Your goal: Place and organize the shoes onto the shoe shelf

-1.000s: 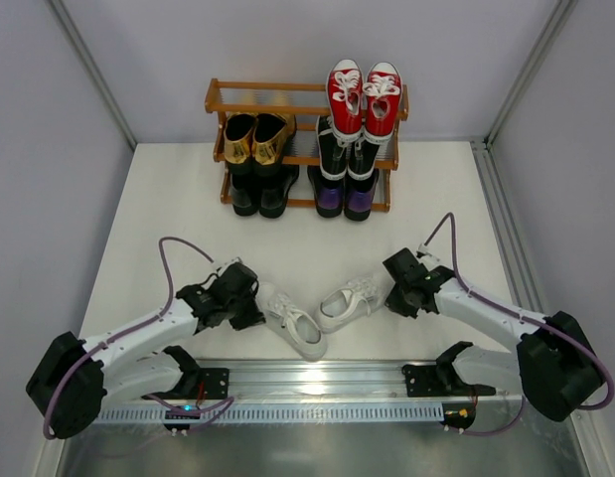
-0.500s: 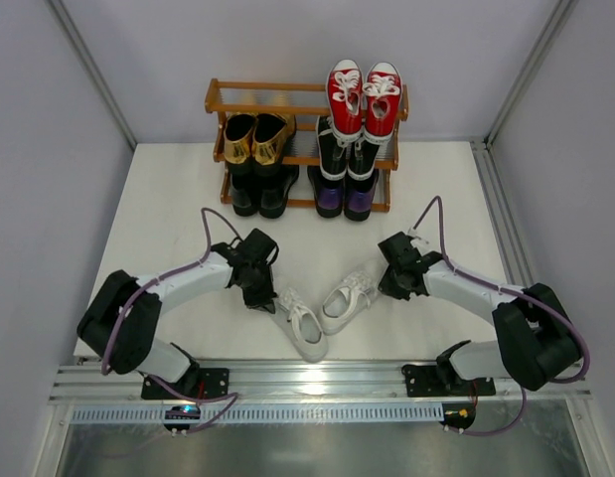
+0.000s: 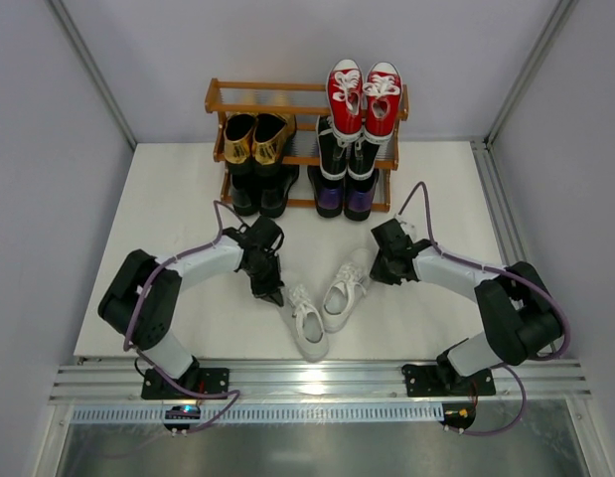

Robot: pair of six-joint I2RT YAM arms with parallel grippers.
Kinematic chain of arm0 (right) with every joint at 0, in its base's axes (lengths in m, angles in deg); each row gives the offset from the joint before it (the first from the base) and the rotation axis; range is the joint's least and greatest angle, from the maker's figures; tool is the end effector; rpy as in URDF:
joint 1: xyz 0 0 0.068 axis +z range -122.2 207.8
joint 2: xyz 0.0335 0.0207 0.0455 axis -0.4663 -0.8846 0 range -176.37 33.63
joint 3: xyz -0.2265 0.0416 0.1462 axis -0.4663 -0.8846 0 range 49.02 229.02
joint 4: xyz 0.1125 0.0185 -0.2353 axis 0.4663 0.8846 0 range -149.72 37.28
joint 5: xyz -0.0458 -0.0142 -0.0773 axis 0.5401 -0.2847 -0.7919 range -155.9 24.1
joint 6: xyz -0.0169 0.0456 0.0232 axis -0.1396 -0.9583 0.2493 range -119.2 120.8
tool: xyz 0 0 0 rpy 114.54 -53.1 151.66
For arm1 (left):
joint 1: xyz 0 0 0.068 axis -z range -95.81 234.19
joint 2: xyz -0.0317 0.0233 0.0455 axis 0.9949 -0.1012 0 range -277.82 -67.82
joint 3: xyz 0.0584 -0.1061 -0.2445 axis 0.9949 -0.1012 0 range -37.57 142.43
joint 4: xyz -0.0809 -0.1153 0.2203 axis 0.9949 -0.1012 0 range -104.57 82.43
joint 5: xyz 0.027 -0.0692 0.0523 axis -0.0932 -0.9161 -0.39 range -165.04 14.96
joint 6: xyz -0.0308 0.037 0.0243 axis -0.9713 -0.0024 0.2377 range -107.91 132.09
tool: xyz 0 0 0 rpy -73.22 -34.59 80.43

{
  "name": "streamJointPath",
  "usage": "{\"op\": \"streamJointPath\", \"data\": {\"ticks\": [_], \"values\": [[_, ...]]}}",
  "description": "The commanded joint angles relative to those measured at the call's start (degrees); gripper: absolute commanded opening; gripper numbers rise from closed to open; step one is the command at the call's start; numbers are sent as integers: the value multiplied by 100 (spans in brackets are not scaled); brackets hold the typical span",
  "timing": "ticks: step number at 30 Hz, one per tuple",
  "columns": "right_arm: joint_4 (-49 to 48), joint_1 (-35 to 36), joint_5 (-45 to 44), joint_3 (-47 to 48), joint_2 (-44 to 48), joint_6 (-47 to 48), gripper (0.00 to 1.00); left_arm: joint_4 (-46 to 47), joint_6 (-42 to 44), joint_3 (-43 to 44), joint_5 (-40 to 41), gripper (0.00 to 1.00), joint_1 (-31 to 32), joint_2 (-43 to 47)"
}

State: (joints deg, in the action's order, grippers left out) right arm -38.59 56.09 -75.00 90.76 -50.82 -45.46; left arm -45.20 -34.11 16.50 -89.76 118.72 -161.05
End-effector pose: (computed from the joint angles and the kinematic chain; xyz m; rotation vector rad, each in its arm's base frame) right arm 0.2346 0.1199 0.1562 0.4669 2.6360 0.2070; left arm 0.2317 -0.1704 0.1634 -0.2680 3.0749 -0.5351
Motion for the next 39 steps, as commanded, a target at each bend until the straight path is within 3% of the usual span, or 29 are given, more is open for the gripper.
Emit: {"op": "streamJointPath", "data": {"ticks": [1, 7, 13, 16, 22, 24, 27, 31, 39], "values": [[-425, 18, 356, 274, -151, 240, 4, 3728, -232, 718, 146, 0, 55, -354], [-460, 18, 462, 274, -169, 328, 4, 3534, -56, 1264, 22, 0, 55, -424], [-425, 18, 488, 177, -46, 363, 4, 3298, -56, 1204, 65, 0, 46, -302], [-416, 10, 488, 81, 51, 346, 4, 2861, -12, 887, 573, 0, 54, 207], [-416, 97, 629, -130, 288, 267, 4, 1191, -100, 177, 2453, 0, 90, 2175], [-416, 193, 620, -201, 358, 241, 4, 855, -266, 0, 2640, 0, 142, 2867], [-373, 396, 576, -280, 516, 179, 4, 213, -486, -404, 2510, 0, 309, 3467], [-346, 572, 541, -359, 639, 91, 4, 71, -890, -1125, 2123, 0, 809, 4014], [-293, 704, 506, -333, 622, 56, 4, -552, -1322, -1697, 2140, 0, 1302, 4006]]}}
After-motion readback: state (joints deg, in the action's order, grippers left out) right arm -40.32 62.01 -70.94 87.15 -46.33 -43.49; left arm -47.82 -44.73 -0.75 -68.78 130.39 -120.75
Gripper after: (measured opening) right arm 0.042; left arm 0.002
